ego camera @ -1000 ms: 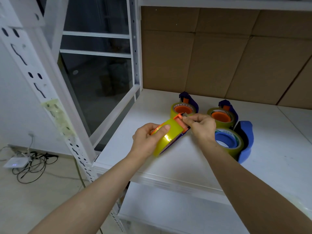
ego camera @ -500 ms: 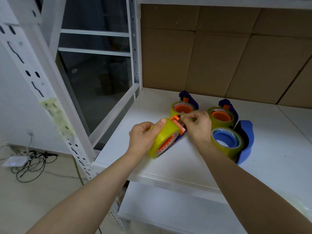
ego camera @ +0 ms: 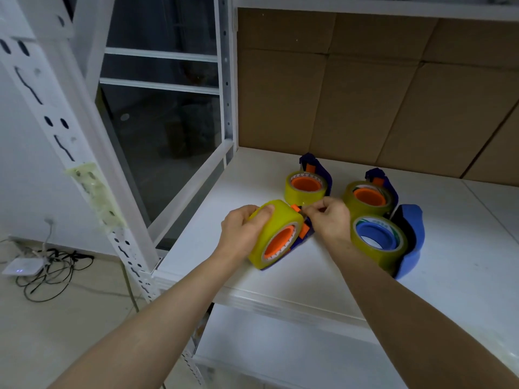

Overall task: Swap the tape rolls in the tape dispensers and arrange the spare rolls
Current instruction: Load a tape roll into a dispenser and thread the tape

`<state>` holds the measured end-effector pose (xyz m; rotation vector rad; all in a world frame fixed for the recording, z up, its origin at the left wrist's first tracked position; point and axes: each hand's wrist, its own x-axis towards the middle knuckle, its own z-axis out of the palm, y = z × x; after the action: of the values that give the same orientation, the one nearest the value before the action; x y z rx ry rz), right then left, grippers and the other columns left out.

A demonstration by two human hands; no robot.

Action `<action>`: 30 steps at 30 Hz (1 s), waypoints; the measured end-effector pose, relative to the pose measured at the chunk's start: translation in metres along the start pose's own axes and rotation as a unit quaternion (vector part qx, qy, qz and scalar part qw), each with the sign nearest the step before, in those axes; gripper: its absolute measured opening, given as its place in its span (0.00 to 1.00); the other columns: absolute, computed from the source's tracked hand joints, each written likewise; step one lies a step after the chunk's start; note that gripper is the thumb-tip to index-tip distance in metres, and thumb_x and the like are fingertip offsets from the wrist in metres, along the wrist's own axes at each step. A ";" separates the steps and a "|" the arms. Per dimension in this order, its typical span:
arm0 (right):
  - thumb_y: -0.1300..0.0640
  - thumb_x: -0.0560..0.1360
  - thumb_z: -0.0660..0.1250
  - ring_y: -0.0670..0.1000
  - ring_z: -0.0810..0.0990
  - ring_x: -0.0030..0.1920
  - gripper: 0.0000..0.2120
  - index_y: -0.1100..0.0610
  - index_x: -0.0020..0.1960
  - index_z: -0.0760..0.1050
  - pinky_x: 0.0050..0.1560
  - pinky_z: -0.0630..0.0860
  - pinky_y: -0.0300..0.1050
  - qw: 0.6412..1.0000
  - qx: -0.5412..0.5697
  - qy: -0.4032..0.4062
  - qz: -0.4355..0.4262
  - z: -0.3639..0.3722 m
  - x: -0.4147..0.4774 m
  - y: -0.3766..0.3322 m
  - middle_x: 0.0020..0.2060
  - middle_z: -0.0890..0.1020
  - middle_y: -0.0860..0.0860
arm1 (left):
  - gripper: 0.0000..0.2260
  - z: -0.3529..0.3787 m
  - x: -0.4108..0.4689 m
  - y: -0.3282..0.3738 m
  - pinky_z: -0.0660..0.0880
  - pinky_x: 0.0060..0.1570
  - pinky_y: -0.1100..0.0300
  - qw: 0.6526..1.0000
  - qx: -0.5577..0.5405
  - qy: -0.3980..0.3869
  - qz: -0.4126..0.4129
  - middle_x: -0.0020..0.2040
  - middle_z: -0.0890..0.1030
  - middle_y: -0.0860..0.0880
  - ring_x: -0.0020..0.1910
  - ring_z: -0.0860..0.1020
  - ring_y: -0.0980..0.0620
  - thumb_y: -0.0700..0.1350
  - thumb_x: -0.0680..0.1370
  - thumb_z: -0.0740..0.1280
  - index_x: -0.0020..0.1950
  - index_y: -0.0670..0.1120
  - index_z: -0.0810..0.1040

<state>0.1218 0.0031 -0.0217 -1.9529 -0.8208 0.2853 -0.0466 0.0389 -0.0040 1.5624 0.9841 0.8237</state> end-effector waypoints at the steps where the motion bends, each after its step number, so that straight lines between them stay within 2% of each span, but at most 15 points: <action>1: 0.59 0.72 0.69 0.52 0.78 0.40 0.06 0.62 0.40 0.79 0.46 0.77 0.48 1.000 0.000 0.008 -0.002 0.001 0.001 0.001 0.38 0.82 0.55 | 0.24 0.001 -0.001 0.001 0.79 0.50 0.44 1.000 -0.006 -0.003 0.004 0.42 0.82 0.42 0.46 0.81 0.41 0.67 0.62 0.65 0.39 0.46 0.79; 2: 0.58 0.72 0.69 0.53 0.79 0.40 0.07 0.63 0.41 0.80 0.47 0.78 0.49 1.000 0.002 0.017 -0.003 0.001 0.003 0.002 0.40 0.83 0.56 | 0.28 0.001 -0.001 0.001 0.79 0.49 0.44 1.000 -0.009 -0.008 0.005 0.42 0.83 0.41 0.45 0.81 0.40 0.68 0.60 0.64 0.39 0.43 0.80; 4: 0.57 0.73 0.69 0.54 0.79 0.42 0.08 0.63 0.44 0.80 0.47 0.78 0.50 1.000 0.009 0.023 -0.002 0.001 0.005 0.001 0.41 0.83 0.56 | 0.28 0.000 0.000 0.002 0.79 0.48 0.45 1.000 -0.009 -0.009 -0.001 0.41 0.83 0.40 0.44 0.81 0.40 0.68 0.63 0.67 0.39 0.41 0.80; 6: 0.56 0.73 0.69 0.52 0.78 0.42 0.09 0.62 0.45 0.80 0.45 0.75 0.47 1.000 -0.002 0.018 -0.011 0.000 0.006 0.001 0.41 0.82 0.55 | 0.24 -0.004 0.002 0.002 0.79 0.46 0.48 1.000 -0.013 -0.004 -0.015 0.40 0.83 0.41 0.42 0.82 0.41 0.64 0.68 0.69 0.38 0.41 0.80; 9: 0.55 0.74 0.68 0.52 0.76 0.44 0.09 0.61 0.47 0.79 0.44 0.71 0.44 1.000 -0.005 0.022 0.001 0.002 0.006 0.002 0.42 0.80 0.54 | 0.19 -0.007 0.003 0.004 0.79 0.42 0.55 1.000 -0.014 -0.015 -0.021 0.39 0.83 0.43 0.40 0.81 0.46 0.60 0.71 0.68 0.38 0.43 0.79; 12: 0.54 0.75 0.67 0.55 0.78 0.48 0.10 0.61 0.48 0.78 0.47 0.72 0.46 1.000 0.009 0.020 0.018 0.004 0.006 0.004 0.45 0.81 0.56 | 0.09 -0.010 -0.001 0.007 0.76 0.37 0.62 0.997 -0.044 -0.035 -0.045 0.41 0.79 0.49 0.40 0.78 0.52 0.54 0.77 0.63 0.41 0.50 0.76; 14: 0.54 0.75 0.67 0.56 0.79 0.49 0.10 0.62 0.50 0.78 0.49 0.73 0.48 0.999 0.010 0.023 0.020 0.004 0.007 0.005 0.46 0.82 0.57 | 0.06 -0.012 -0.001 0.007 0.72 0.35 0.64 0.997 -0.051 -0.043 -0.048 0.43 0.77 0.49 0.40 0.75 0.55 0.50 0.78 0.62 0.45 0.49 0.75; 18: 0.56 0.76 0.65 0.61 0.80 0.48 0.10 0.63 0.50 0.78 0.52 0.77 0.56 0.998 0.035 0.042 0.032 -0.001 0.014 0.004 0.45 0.82 0.61 | 0.09 -0.015 -0.003 0.007 0.74 0.37 0.64 0.997 -0.054 -0.015 -0.043 0.40 0.78 0.51 0.39 0.77 0.55 0.54 0.75 0.66 0.40 0.50 0.73; 21: 0.56 0.75 0.65 0.62 0.81 0.46 0.10 0.63 0.49 0.78 0.50 0.78 0.56 0.998 0.032 0.035 0.044 -0.001 0.017 0.004 0.44 0.82 0.63 | 0.12 -0.016 -0.001 0.008 0.76 0.37 0.63 0.998 -0.043 0.003 -0.042 0.39 0.79 0.51 0.39 0.78 0.53 0.57 0.73 0.68 0.39 0.50 0.73; 24: 0.57 0.76 0.65 0.62 0.81 0.45 0.07 0.60 0.44 0.77 0.49 0.79 0.59 0.995 0.047 0.013 0.089 0.001 0.013 0.005 0.43 0.82 0.61 | 0.14 -0.012 -0.002 0.006 0.77 0.38 0.62 0.998 -0.038 0.023 -0.043 0.40 0.81 0.50 0.42 0.81 0.50 0.60 0.72 0.67 0.40 0.50 0.75; 27: 0.62 0.74 0.67 0.61 0.81 0.41 0.10 0.57 0.35 0.73 0.45 0.81 0.59 0.974 0.148 -0.005 0.170 0.001 0.012 0.003 0.40 0.79 0.61 | 0.16 -0.009 -0.004 0.004 0.78 0.38 0.58 0.992 -0.090 0.069 -0.057 0.38 0.80 0.48 0.40 0.81 0.48 0.60 0.73 0.66 0.37 0.48 0.75; 30: 0.64 0.72 0.70 0.53 0.77 0.34 0.09 0.60 0.36 0.71 0.36 0.81 0.50 0.935 0.256 -0.030 0.245 -0.002 0.012 -0.001 0.34 0.76 0.59 | 0.14 -0.010 -0.007 0.001 0.76 0.35 0.60 0.977 -0.166 0.110 -0.077 0.37 0.78 0.48 0.38 0.79 0.49 0.57 0.75 0.66 0.36 0.49 0.73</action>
<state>0.1314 0.0102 -0.0182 -1.6216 -0.2372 0.7764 -0.0580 0.0366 -0.0010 1.1127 1.0485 1.0097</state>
